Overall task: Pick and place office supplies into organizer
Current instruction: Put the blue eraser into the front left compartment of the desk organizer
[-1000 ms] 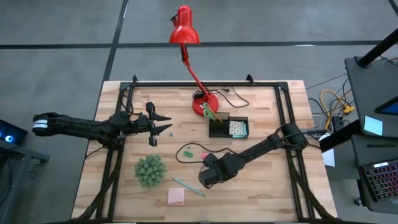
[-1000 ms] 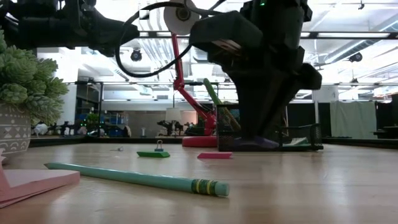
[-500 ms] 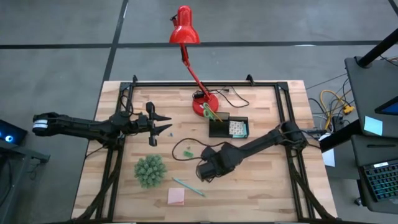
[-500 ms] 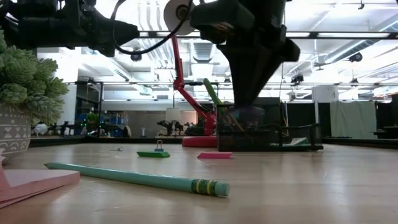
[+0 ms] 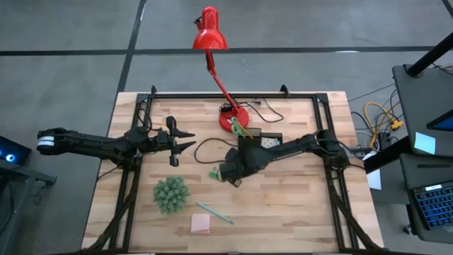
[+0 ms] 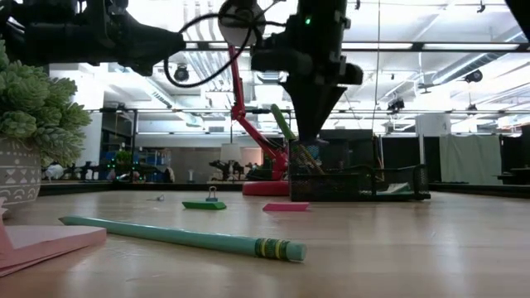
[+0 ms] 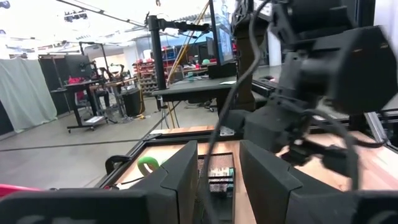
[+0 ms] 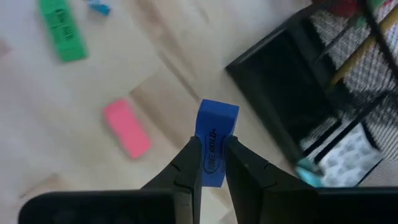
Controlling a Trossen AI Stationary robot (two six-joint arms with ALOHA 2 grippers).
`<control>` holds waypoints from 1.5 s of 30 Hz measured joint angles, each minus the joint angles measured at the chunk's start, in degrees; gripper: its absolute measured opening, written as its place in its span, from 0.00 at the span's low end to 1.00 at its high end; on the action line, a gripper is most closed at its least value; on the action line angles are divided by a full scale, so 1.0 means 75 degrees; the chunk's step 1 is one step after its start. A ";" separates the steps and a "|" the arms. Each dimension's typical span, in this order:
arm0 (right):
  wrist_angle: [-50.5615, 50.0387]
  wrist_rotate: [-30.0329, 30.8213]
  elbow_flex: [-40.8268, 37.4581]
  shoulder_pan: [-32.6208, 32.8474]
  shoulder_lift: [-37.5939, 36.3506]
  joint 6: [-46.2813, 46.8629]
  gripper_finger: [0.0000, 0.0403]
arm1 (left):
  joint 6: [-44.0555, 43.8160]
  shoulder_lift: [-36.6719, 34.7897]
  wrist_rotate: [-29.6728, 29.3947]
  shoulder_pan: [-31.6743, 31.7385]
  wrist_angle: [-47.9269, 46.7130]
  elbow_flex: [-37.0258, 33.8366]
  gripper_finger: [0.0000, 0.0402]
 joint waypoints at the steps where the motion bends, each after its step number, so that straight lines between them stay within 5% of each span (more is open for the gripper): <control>1: -0.0006 0.0000 -0.0011 -0.0080 0.0000 -0.0116 0.13 | 0.0000 0.0001 0.0000 -0.0001 -0.0009 0.0000 0.27; 21: 0.0081 0.0114 -0.0282 -0.1153 0.0000 -0.1475 0.13 | 0.0000 0.0001 0.0000 -0.0001 -0.0026 0.0000 0.27; 45: 0.0523 0.0183 -0.0968 -0.1377 0.0015 -0.3688 0.13 | 0.0000 0.0000 0.0000 -0.0001 -0.0017 -0.0001 0.27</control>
